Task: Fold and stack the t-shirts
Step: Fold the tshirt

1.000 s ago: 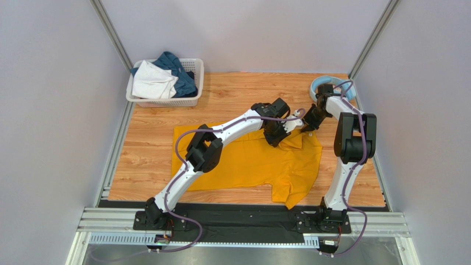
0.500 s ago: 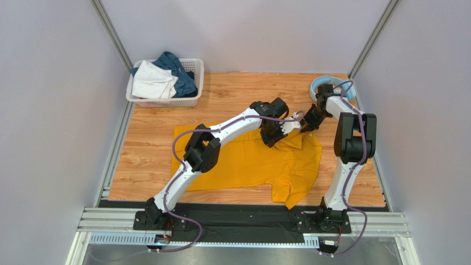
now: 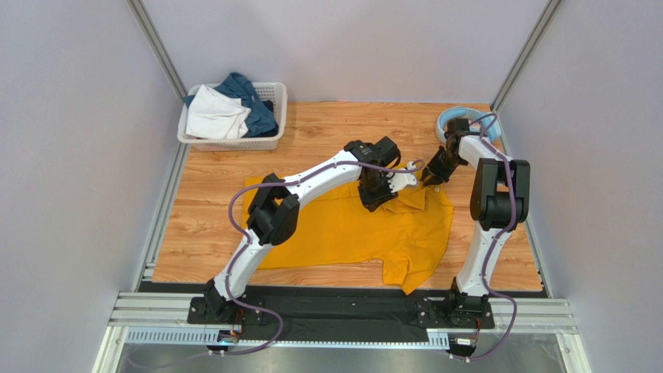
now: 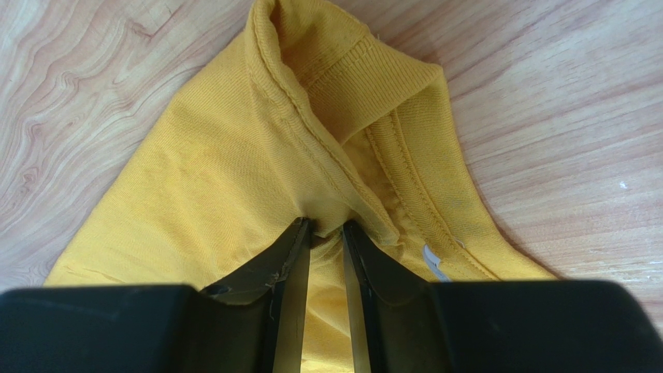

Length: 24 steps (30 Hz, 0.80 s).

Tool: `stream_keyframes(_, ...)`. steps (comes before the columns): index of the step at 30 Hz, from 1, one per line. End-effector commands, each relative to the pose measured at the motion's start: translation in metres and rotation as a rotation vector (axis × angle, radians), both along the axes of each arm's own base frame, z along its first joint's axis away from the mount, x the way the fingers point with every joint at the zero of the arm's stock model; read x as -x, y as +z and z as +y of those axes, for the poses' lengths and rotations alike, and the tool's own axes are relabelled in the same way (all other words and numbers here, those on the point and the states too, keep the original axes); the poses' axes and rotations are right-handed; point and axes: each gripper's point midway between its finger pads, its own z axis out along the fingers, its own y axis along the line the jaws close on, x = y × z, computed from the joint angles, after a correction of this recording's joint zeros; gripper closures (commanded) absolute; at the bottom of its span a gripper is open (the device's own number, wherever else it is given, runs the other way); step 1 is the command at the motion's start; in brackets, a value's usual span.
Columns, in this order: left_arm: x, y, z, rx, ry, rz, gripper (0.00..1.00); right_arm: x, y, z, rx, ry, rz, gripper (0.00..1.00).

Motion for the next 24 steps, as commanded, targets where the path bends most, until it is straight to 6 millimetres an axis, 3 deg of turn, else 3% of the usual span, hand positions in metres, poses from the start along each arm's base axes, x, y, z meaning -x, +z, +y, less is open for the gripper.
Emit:
stream_keyframes(1, -0.006, 0.004, -0.024, 0.074, 0.047, -0.026, 0.64, 0.013, -0.022, 0.005, 0.009, 0.01, 0.06, 0.72)
stream_keyframes(7, -0.023, -0.002, -0.041, 0.133, 0.136, -0.073, 0.48, 0.014, -0.023, 0.005, 0.008, 0.012, 0.063, 0.72)
stream_keyframes(17, -0.036, -0.029, -0.053, 0.113, 0.165, -0.07, 0.47, 0.013, -0.022, 0.005, 0.007, 0.014, 0.058, 0.72)
stream_keyframes(24, -0.041, -0.028, -0.06, 0.128, 0.179, -0.077, 0.47, 0.015, -0.024, 0.006, 0.003, 0.013, 0.066, 0.72)
